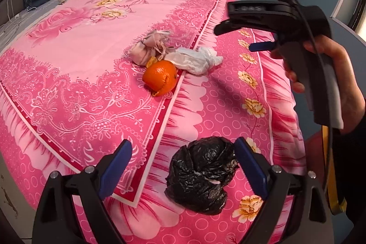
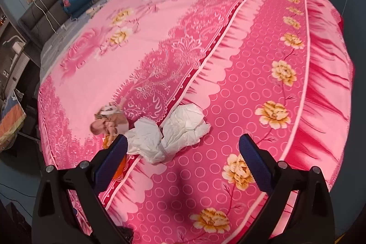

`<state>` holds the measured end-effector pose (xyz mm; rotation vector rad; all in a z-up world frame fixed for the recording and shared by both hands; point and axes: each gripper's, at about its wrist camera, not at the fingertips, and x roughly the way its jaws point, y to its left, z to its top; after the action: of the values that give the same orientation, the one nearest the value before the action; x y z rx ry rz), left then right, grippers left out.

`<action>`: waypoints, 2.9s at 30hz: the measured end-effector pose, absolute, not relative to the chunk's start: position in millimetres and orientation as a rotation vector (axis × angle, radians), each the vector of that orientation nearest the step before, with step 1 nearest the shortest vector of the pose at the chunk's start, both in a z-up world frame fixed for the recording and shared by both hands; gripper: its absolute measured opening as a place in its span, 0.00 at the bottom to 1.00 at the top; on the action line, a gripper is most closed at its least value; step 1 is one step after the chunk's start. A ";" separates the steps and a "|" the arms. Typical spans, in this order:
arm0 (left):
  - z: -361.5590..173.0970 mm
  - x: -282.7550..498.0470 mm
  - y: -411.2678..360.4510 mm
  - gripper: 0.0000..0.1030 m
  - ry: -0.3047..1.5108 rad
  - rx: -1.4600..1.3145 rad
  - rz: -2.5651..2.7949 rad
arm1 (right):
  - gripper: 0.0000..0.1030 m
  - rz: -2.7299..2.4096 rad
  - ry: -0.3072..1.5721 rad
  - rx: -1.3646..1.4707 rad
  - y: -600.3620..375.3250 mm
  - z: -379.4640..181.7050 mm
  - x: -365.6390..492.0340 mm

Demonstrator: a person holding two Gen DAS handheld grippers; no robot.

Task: Collect trash
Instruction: 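Grasp the black plastic bag with the left gripper while the right gripper grasps the white tissue, then carry the black bag and white tissue over the yellow-rimmed bin and release both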

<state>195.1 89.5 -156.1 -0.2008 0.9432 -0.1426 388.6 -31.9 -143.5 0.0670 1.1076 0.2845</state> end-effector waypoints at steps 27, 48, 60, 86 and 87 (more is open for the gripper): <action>-183.3 204.6 78.3 0.34 1.020 -0.256 -0.275 | 0.38 0.278 1.218 -0.012 13.0 -202.6 409.5; -172.0 193.6 92.0 0.32 0.995 -0.265 -0.200 | 0.28 0.311 1.123 0.094 -32.7 -124.8 361.8; -131.6 183.3 95.6 0.32 0.910 -0.225 -0.107 | 0.28 0.338 0.959 0.197 -95.6 -51.8 283.7; -27.0 145.9 -16.6 0.32 0.726 -0.153 -0.246 | 0.28 0.214 0.567 0.266 -236.3 64.0 98.9; -24.1 144.6 -22.6 0.32 0.719 -0.149 -0.255 | 0.28 0.206 0.556 0.265 -240.2 66.2 93.6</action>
<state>144.6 -22.6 -24.1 -0.1488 0.7189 -0.2547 93.6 -240.2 66.2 0.2651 0.5563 0.2062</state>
